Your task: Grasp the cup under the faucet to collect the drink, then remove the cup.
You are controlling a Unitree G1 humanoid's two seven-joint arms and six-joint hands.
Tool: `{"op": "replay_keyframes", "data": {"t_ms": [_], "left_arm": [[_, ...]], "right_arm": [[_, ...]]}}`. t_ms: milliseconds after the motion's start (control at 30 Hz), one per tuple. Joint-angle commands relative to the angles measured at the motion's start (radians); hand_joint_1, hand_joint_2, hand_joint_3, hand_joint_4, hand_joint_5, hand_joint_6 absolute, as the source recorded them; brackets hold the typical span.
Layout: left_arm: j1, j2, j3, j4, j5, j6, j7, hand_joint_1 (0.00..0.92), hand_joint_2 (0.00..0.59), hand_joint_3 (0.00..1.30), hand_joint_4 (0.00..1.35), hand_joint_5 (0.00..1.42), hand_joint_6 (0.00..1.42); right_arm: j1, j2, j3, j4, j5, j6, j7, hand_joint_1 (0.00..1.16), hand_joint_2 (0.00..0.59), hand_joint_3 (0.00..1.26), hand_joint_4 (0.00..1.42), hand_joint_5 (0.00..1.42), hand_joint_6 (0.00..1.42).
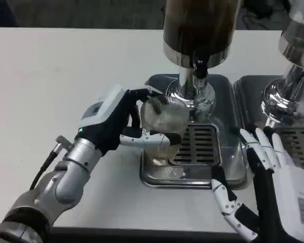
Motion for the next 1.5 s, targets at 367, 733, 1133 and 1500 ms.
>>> {"op": "replay_keyframes", "data": {"t_ms": [367, 733, 1133, 1500], "left_arm": [[-0.082, -0.064, -0.056, 0.041, 0.024, 0.073, -0.002, 0.659, 0.000, 0.80, 0.88, 1.06, 1.32], [-0.103, -0.084, -0.112, 0.059, 0.070, 0.128, 0.038, 0.609, 0.008, 0.69, 0.74, 0.94, 1.17], [-0.098, -0.076, -0.151, 0.062, 0.072, 0.127, 0.057, 0.464, 0.085, 0.53, 0.54, 0.79, 0.91], [-0.098, -0.062, -0.186, 0.058, 0.105, 0.138, 0.082, 0.356, 0.100, 0.28, 0.32, 0.56, 0.72]], "right_arm": [[0.009, 0.028, 0.027, -0.017, -0.026, 0.014, -0.020, 0.37, 0.446, 0.20, 0.10, 0.03, 0.09], [0.001, 0.035, 0.033, -0.004, -0.018, 0.022, -0.016, 0.37, 0.446, 0.21, 0.10, 0.03, 0.10], [0.003, 0.040, 0.037, 0.002, -0.008, 0.022, -0.017, 0.37, 0.446, 0.21, 0.10, 0.03, 0.10], [-0.010, 0.041, 0.036, 0.010, 0.004, 0.017, -0.010, 0.37, 0.446, 0.21, 0.10, 0.04, 0.10]]}}
